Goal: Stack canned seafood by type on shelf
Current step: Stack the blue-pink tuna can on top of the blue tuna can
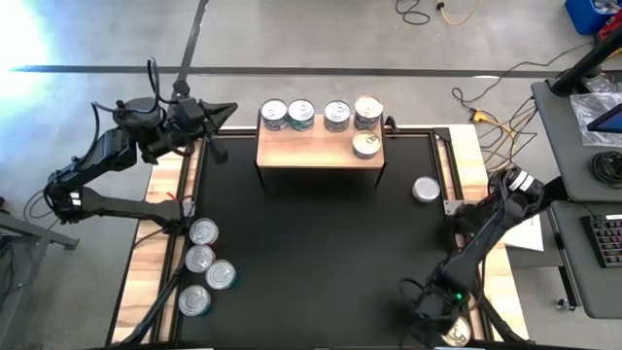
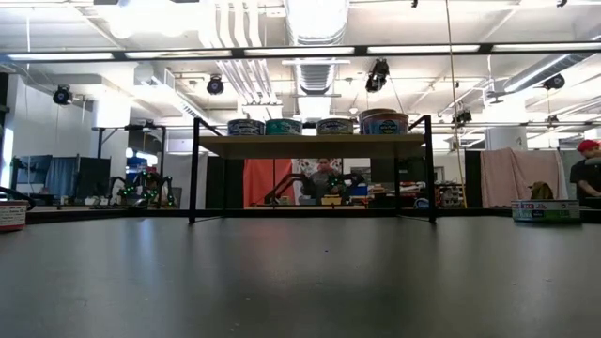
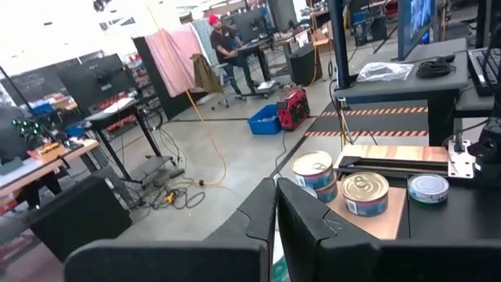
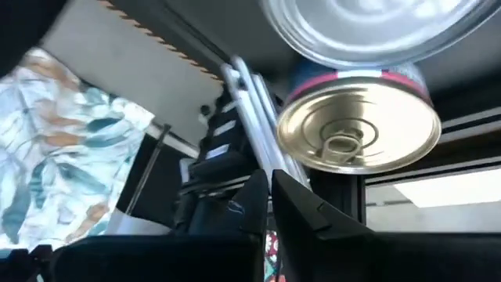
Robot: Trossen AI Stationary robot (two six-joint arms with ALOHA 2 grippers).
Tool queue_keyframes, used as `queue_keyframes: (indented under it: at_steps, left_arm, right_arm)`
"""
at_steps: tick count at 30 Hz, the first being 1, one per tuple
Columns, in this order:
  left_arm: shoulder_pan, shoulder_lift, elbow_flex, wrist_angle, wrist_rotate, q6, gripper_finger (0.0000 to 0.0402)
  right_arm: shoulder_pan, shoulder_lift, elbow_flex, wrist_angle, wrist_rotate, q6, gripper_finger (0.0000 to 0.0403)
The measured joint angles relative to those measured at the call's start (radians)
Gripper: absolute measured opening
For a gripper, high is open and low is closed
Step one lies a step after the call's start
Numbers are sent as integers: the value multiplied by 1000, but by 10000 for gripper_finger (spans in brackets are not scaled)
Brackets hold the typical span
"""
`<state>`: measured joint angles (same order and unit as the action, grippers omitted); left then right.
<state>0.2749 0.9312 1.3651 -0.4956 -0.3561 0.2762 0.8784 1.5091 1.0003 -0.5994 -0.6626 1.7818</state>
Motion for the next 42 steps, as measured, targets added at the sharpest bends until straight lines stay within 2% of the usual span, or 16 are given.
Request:
queue_keyframes:
  at_steps: [4, 8, 11, 15, 20, 25, 30, 33, 37, 42]
  left_arm:
    - [0, -3, 0, 1, 0, 21, 0]
    - [0, -6, 0, 1, 0, 40, 0]
    - [0, -6, 0, 1, 0, 54, 0]
    - [1, -5, 0, -2, -1, 56, 0]
    - [1, -2, 0, -25, -1, 56, 0]
    - [2, 0, -1, -45, -1, 56, 0]
    - [2, -1, -1, -97, 1, 56, 0]
    - [2, -4, -1, -154, 58, 48, 0]
    - [2, -14, -1, -216, 179, -29, 0]
    - [-4, -22, -1, -302, 369, -95, 0]
  right_arm:
    - [70, 66, -36, 18, -17, 86, 13]
    - [97, 118, -44, 26, -84, 94, 13]
    - [94, 151, -44, 22, -121, 77, 13]
    - [42, 174, -29, 7, -100, -6, 13]
    - [-91, 163, 33, -64, 98, -117, 13]
    - [-234, 167, 137, -169, 334, -325, 13]
    - [-386, 168, 223, -158, 600, -485, 13]
    - [-460, 168, 254, -98, 713, -583, 13]
    - [-537, 168, 310, 3, 758, -756, 13]
    - [-558, 168, 411, -38, 751, -960, 13]
